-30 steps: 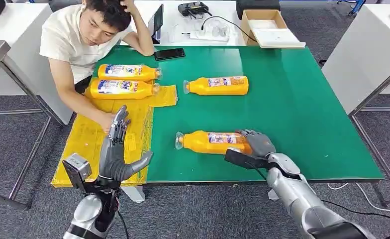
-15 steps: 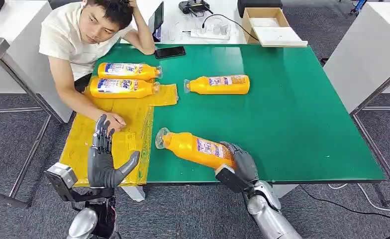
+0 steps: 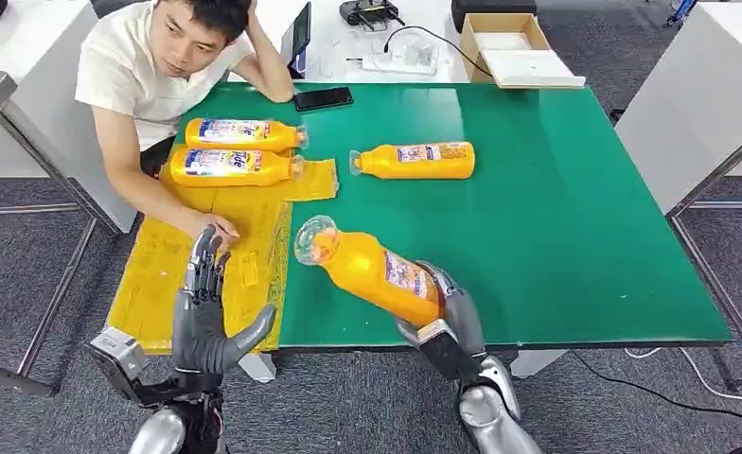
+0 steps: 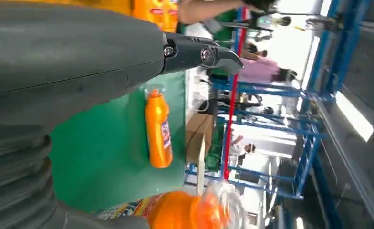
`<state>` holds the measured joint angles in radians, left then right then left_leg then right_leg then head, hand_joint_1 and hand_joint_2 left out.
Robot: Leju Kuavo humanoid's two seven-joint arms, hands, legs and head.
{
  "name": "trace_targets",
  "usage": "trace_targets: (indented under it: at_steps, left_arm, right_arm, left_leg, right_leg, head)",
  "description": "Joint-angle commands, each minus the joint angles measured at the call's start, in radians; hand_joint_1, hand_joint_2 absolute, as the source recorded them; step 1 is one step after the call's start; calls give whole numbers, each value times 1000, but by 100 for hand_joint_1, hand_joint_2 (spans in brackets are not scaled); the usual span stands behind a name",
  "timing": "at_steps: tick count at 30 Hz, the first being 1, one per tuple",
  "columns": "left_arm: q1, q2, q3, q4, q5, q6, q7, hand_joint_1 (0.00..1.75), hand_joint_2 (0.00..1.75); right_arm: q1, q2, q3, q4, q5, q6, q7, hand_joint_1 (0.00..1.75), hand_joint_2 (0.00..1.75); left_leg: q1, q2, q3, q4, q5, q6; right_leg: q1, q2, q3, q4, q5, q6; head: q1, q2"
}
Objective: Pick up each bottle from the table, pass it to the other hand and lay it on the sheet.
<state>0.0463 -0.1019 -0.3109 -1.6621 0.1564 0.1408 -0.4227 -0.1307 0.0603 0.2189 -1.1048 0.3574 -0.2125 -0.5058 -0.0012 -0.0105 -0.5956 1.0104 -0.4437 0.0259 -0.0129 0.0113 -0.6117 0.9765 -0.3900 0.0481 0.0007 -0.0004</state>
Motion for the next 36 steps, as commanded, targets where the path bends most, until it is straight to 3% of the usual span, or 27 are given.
trace_targets:
  at_steps: [1,11,23,36]
  left_arm:
    - [-27,29,-34,70,104,-90,55,0,175]
    - [-32,19,-11,102,137,-105,62,0,175]
    - [-95,-12,-54,209,172,-217,60,0,175]
    - [-94,-2,-81,216,146,-270,27,0,175]
  right_arm:
    - [-28,53,101,21,-35,35,-47,175,175]
    - [-39,57,142,15,-1,11,-47,175,175]
    - [-151,113,283,284,78,-36,-107,175,175]
    - [-171,121,284,336,46,-9,-101,175,175]
  left_leg:
    - [0,2,3,-1,-1,-1]
    - [0,1,3,-1,-1,-1]
    - [1,0,5,-2,0,-2]
    - [0,0,6,-2,-1,-2]
  right_leg:
    - [0,1,2,-1,0,-2]
    - [0,0,3,0,-1,-1]
    - [1,-1,5,-2,-1,-2]
    - [1,-2,6,-1,-2,-2]
  head:
    - [0,0]
    - [0,0]
    - [0,0]
    - [0,0]
